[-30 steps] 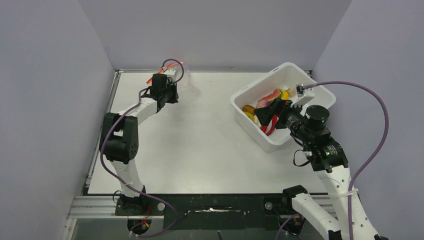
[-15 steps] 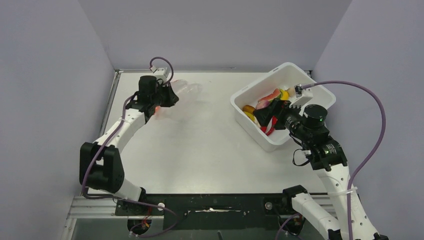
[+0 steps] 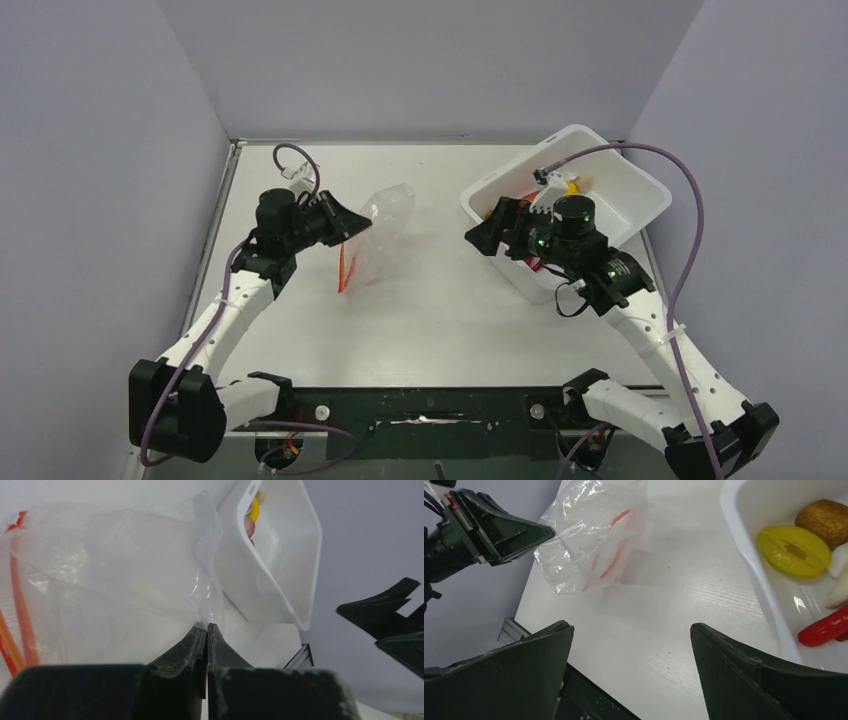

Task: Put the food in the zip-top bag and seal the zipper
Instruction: Pick up the zipper food storage bag at the center of the board, then open the zipper of the food storage bag.

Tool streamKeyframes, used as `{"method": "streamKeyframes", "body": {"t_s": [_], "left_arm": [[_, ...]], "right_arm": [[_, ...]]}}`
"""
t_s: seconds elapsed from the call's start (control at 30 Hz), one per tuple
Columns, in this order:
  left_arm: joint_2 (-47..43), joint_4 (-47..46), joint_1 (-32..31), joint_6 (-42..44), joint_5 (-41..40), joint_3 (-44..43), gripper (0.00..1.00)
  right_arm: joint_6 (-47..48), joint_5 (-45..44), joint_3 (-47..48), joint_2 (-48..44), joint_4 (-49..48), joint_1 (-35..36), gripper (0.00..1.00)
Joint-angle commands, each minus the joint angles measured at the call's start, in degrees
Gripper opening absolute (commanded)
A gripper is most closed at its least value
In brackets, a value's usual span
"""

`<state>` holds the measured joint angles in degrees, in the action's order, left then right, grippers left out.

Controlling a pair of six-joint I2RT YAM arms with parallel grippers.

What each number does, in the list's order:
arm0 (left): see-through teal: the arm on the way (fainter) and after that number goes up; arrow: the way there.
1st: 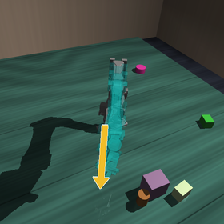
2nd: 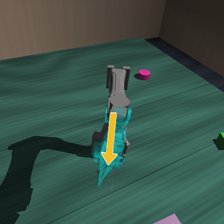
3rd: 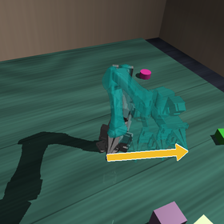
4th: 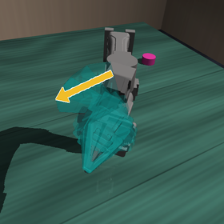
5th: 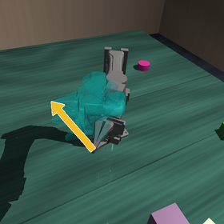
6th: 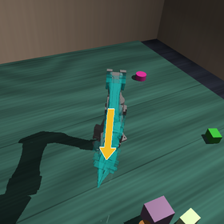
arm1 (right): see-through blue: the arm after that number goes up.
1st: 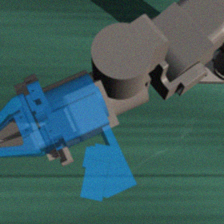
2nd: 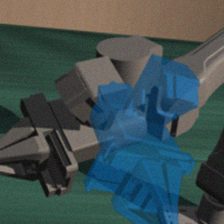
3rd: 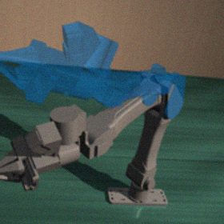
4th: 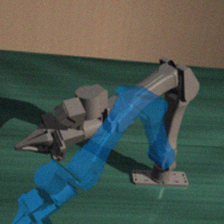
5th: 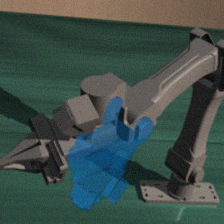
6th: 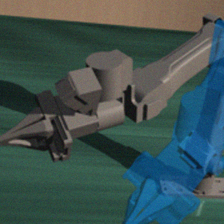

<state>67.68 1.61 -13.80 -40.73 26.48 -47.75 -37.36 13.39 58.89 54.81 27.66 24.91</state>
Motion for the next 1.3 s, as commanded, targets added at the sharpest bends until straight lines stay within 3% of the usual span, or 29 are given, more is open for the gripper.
{"method": "streamKeyframes", "body": {"t_s": [0.0, 0.3, 0.57, 0.8, 0.87, 1.0, 1.27], "left_arm": [[-4.3, -11.0, -0.1, -11.2, 3.4, 1.1, 0.0], [-6.7, -20.8, -0.1, -26.3, 3.4, 6.2, 0.0], [-8.1, -21.2, -0.1, -28.6, 2.1, 6.9, 0.0], [-8.6, -23.2, -0.1, -29.6, 0.6, 8.2, 0.0], [-8.5, -24.0, -0.1, -30.1, 0.6, 8.2, 0.0], [-8.6, -23.8, 0.0, -30.1, -1.0, 7.7, 0.0], [-9.1, -23.9, -0.1, -30.9, -2.6, 8.1, 0.0]], "right_arm": [[-0.8, -9.0, 4.2, 3.0, -5.9, 8.0, 0.9], [7.9, -20.5, 4.9, 12.6, -17.4, 24.2, 0.81], [14.7, -21.4, 4.1, 19.3, -25.3, 28.0, 0.69], [16.9, -23.0, 6.8, 26.0, -26.3, 28.4, 0.61], [17.3, -22.3, 7.4, 27.0, -26.9, 28.6, 0.61], [19.6, -18.8, 5.7, 27.4, -31.2, 29.4, 0.74], [25.6, -19.6, 1.9, 27.7, -37.4, 30.3, 0.8]]}}
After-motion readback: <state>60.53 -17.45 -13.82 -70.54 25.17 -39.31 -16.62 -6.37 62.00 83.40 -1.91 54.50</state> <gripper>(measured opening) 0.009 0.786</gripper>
